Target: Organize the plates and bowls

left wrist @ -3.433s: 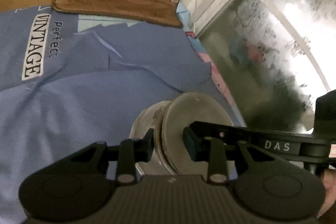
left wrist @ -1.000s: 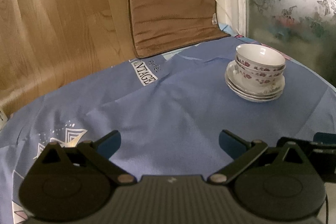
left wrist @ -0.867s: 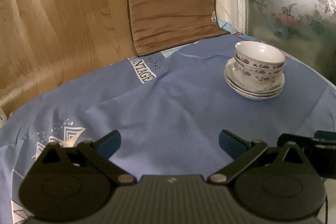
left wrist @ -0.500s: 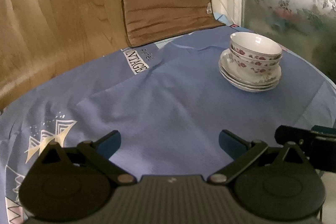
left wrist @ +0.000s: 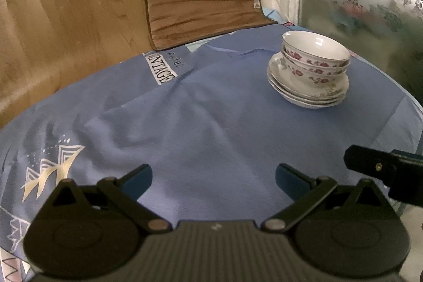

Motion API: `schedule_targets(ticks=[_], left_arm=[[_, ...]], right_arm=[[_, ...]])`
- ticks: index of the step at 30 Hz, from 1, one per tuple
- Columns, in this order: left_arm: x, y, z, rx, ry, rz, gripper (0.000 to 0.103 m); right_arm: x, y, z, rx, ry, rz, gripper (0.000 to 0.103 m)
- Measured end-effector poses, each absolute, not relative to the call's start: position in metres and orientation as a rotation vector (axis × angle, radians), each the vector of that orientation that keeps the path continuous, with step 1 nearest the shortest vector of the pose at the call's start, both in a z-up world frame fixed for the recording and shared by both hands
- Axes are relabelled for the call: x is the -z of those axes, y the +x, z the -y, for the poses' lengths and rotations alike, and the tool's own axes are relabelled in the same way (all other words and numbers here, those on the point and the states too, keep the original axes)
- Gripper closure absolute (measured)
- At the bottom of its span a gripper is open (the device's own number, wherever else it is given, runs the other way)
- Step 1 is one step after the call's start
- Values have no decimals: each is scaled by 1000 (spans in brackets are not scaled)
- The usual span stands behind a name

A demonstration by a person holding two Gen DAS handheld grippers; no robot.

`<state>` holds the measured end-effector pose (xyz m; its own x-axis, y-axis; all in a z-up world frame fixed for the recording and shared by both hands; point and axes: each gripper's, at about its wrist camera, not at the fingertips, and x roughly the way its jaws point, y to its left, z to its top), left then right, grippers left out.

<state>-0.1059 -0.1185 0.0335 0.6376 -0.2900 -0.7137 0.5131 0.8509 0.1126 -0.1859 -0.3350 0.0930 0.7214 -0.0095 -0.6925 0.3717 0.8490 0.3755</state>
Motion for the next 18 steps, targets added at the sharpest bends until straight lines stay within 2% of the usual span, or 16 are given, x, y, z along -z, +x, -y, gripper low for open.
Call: schedule_targets(ticks=[18], left_arm=[[-32,-107,122,484,326,-753,0]], right_arm=[[-93,-189,334,248,536,-721,14]])
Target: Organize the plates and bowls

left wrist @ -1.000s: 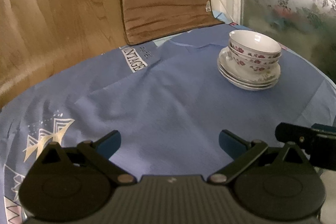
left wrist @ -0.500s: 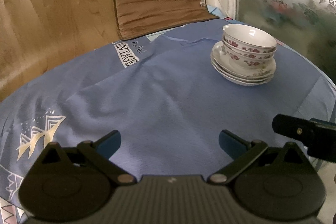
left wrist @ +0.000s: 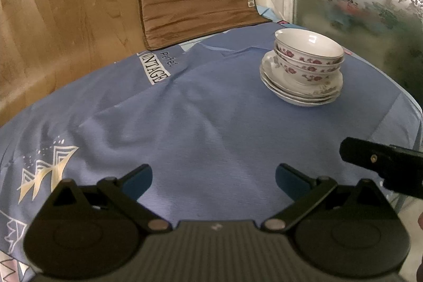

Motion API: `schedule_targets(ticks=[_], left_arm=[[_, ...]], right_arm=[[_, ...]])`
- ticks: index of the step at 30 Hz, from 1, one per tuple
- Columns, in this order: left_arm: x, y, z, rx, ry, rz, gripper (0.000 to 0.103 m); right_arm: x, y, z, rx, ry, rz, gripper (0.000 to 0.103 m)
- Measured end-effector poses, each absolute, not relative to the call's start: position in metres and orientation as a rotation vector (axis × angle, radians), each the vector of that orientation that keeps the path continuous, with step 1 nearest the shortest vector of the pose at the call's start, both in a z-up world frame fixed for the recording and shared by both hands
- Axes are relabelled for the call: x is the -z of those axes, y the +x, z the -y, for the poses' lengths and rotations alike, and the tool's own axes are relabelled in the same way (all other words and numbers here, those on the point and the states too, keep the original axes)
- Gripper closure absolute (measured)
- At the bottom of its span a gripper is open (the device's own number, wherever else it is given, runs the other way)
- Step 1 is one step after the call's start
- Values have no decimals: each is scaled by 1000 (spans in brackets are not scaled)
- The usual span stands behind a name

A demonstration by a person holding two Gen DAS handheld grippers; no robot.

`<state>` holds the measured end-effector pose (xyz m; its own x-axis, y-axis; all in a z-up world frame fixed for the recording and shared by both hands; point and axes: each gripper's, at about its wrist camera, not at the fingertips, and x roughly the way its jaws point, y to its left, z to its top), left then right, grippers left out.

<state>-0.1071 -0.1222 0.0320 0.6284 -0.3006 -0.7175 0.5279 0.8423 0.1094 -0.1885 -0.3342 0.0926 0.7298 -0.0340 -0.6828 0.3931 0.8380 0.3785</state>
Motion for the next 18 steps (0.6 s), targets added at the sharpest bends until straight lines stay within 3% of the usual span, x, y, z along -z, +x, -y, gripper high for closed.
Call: schedule_targets(ticks=[18], left_arm=[[-30,-107,124,470,344,-753,0]], right_arm=[[-92,-188,333,259,541,-717,14]])
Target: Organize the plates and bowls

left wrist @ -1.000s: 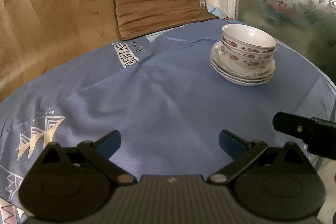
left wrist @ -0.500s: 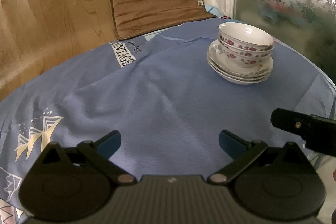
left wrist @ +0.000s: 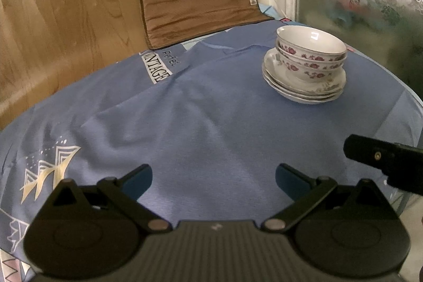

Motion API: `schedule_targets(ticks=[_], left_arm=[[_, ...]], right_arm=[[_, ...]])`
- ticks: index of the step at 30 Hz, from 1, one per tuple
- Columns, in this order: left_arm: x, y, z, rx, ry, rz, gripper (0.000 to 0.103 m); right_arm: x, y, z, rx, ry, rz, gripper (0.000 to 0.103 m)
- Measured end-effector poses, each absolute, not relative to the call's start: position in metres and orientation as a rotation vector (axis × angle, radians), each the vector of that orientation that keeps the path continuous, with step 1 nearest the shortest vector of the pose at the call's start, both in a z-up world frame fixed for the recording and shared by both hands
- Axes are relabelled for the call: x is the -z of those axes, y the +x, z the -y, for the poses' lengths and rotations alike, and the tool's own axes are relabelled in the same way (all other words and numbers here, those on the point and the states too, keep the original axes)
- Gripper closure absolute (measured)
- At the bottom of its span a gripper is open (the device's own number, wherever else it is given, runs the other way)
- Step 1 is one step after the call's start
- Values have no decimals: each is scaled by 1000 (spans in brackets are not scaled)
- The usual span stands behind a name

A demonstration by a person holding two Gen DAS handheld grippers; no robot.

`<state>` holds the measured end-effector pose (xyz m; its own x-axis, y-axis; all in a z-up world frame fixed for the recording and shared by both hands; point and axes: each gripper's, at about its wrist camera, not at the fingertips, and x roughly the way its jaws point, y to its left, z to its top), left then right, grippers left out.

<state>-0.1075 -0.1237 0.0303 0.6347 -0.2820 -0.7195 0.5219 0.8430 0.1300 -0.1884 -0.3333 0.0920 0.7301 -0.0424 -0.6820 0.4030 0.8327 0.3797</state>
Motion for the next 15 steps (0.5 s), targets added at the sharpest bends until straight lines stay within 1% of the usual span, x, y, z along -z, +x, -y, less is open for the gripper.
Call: schedule_targets(ticks=[15], left_arm=[[-31,-110,124,498,335,-753,0]], right_arm=[[-91,-188,334,258,540,-716,14]])
